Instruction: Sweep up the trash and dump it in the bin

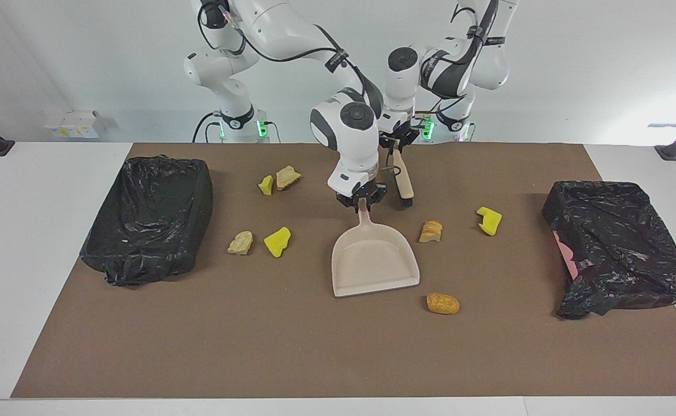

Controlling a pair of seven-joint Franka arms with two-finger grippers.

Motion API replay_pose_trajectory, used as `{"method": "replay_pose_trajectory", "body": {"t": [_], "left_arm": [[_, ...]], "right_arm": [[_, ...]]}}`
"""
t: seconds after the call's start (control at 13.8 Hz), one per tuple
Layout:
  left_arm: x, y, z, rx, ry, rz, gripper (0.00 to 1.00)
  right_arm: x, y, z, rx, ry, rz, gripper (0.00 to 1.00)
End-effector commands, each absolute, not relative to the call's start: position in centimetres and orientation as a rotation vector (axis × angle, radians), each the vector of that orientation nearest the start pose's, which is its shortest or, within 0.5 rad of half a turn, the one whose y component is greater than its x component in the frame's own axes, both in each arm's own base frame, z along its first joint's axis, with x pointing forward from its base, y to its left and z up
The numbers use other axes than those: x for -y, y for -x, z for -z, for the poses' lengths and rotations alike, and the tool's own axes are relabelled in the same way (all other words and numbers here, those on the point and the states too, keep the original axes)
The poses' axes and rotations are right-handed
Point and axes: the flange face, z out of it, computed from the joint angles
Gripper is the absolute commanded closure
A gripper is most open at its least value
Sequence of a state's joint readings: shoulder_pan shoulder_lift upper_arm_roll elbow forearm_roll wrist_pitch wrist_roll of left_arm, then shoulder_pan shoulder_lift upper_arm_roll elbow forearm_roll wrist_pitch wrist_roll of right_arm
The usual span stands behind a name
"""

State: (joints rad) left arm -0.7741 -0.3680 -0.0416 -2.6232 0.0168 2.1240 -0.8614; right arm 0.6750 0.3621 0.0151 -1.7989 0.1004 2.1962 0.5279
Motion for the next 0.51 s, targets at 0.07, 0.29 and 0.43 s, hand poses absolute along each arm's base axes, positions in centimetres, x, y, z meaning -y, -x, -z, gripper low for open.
{"method": "replay_pose_trajectory", "body": {"t": [0.07, 0.29, 0.43], "left_arm": [[24.0, -30.3, -37.8, 0.211, 2.989, -0.052, 1.00], [19.3, -34.7, -39.8, 0.342, 2.957, -0.005, 1.00], [15.4, -36.9, -39.6, 0.329, 2.940, -0.005, 1.00]], "right_arm": [[-39.7, -49.9, -36.8, 0.286, 3.030, -0.051, 1.00], [-37.0, -51.4, -37.4, 0.513, 3.010, -0.082, 1.00], [-35.1, -52.7, -37.6, 0.737, 2.961, -0.087, 1.00]]}}
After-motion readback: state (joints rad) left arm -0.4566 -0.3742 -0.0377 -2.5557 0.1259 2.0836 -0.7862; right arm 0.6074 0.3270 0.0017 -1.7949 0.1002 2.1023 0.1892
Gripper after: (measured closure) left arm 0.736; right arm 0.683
